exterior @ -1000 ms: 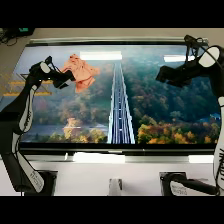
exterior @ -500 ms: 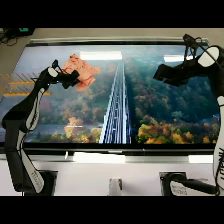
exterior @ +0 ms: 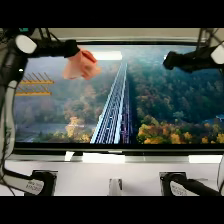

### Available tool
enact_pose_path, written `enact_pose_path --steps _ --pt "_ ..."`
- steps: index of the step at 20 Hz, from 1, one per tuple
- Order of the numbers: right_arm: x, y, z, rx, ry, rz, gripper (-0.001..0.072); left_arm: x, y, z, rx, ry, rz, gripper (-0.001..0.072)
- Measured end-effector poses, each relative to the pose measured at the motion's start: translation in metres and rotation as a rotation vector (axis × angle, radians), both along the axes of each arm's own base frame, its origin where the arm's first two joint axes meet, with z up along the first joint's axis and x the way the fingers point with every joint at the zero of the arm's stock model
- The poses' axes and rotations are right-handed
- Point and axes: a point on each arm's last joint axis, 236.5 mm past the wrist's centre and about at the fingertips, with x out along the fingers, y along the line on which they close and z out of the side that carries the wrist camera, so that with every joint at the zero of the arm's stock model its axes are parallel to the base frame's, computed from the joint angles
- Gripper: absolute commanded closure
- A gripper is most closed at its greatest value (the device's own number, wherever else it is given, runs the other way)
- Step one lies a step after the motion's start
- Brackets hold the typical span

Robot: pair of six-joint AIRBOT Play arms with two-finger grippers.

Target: Fold the shirts.

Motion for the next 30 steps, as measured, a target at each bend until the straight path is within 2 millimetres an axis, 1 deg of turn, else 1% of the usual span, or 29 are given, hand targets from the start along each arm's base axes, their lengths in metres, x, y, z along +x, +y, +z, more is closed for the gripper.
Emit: enact_pose_path --steps 1,2,3,4,5,6,7,8,9,10,11,12,13,14,15,16,17,18,19,20,21,22,23,24,25,27,28,30 --pt "-0.005 -0.009 0.026 -0.035 -0.067 -0.018 0.0181 -0.027 -0.017 0.024 0.031 -0.042 -0.049 0.067" --pt "-0.015 -0.018 0.053 -0.066 -0.132 -0.042 0.0181 -0.056 -0.035 0.045 0.059 -0.078 -0.094 0.067" --pt "-0.028 -0.027 0.078 -0.084 -0.188 -0.074 0.0181 -0.081 -0.052 0.06 0.072 -0.103 -0.132 0.067" --pt "-0.042 -0.035 0.098 -0.096 -0.227 -0.101 0.0181 -0.105 -0.07 0.069 0.088 -0.122 -0.173 0.067" --pt "-0.06 -0.042 0.113 -0.107 -0.25 -0.126 0.0181 -0.124 -0.088 0.069 0.101 -0.126 -0.212 0.0669" --pt "-0.076 -0.047 0.124 -0.113 -0.261 -0.144 0.018 -0.14 -0.106 0.06 0.119 -0.108 -0.249 0.0668" --pt "-0.094 -0.051 0.131 -0.118 -0.259 -0.16 0.018 -0.153 -0.123 0.046 0.128 -0.079 -0.275 0.0668" --pt "-0.109 -0.054 0.134 -0.123 -0.249 -0.172 0.018 -0.165 -0.145 0.03 0.118 -0.044 -0.297 0.0668" --pt "-0.122 -0.057 0.135 -0.127 -0.235 -0.183 0.0181 -0.176 -0.168 0.011 0.104 0.0 -0.319 0.0628" --pt "-0.136 -0.061 0.134 -0.132 -0.212 -0.194 0.0181 -0.19 -0.192 -0.015 0.101 0.056 -0.345 0.0372" --pt "-0.147 -0.063 0.132 -0.135 -0.189 -0.203 0.0182 -0.203 -0.214 -0.038 0.097 0.1 -0.369 0.0014" --pt "-0.156 -0.064 0.128 -0.138 -0.163 -0.208 0.0182 -0.215 -0.229 -0.056 0.1 0.142 -0.387 -0.0013" --pt "-0.164 -0.066 0.122 -0.144 -0.127 -0.212 0.0183 -0.224 -0.239 -0.071 0.101 0.185 -0.395 -0.0013" --pt "-0.171 -0.068 0.115 -0.148 -0.089 -0.216 0.0183 -0.231 -0.241 -0.083 0.123 0.216 -0.401 -0.0013" --pt "-0.175 -0.068 0.108 -0.15 -0.054 -0.216 0.0183 -0.23 -0.234 -0.088 0.162 0.23 -0.392 -0.0013" --pt "-0.179 -0.067 0.1 -0.149 -0.015 -0.213 0.0183 -0.222 -0.219 -0.09 0.213 0.231 -0.368 -0.0013" --pt "-0.18 -0.065 0.091 -0.147 0.024 -0.206 0.0183 -0.209 -0.193 -0.094 0.293 0.24 -0.328 -0.0013" --pt "-0.181 -0.062 0.08 -0.138 0.064 -0.197 0.0183 -0.196 -0.163 -0.098 0.376 0.25 -0.282 -0.0013" --pt "-0.18 -0.057 0.069 -0.123 0.103 -0.183 0.0182 -0.18 -0.125 -0.102 0.464 0.272 -0.225 -0.0013" --pt "-0.179 -0.052 0.056 -0.114 0.145 -0.168 0.0182 -0.168 -0.086 -0.107 0.538 0.316 -0.168 -0.0013" --pt "-0.177 -0.048 0.039 -0.106 0.191 -0.155 0.0181 -0.161 -0.05 -0.117 0.596 0.38 -0.114 -0.0013" --pt "-0.176 -0.047 0.02 -0.105 0.239 -0.15 0.0177 -0.158 -0.013 -0.129 0.641 0.465 -0.062 -0.0013" --pt "-0.175 -0.045 -0.002 -0.106 0.292 -0.144 0.0153 -0.159 0.018 -0.143 0.669 0.55 -0.022 -0.0013" --pt "-0.175 -0.044 -0.026 -0.106 0.346 -0.138 0.014 -0.163 0.04 -0.158 0.679 0.629 0.003 -0.0013" --pt "-0.177 -0.042 -0.049 -0.108 0.401 -0.132 0.0138 -0.171 0.057 -0.176 0.673 0.715 0.012 -0.0013" --pt "-0.185 -0.041 -0.096 -0.112 0.506 -0.123 0.0047 -0.188 0.069 -0.208 0.634 0.843 -0.004 -0.0013" --pt "-0.19 -0.041 -0.118 -0.117 0.555 -0.118 0.004 -0.194 0.07 -0.223 0.611 0.883 -0.015 -0.0013" --pt "-0.201 -0.041 -0.156 -0.127 0.63 -0.109 0.004 -0.206 0.068 -0.249 0.564 0.941 -0.032 -0.0013"
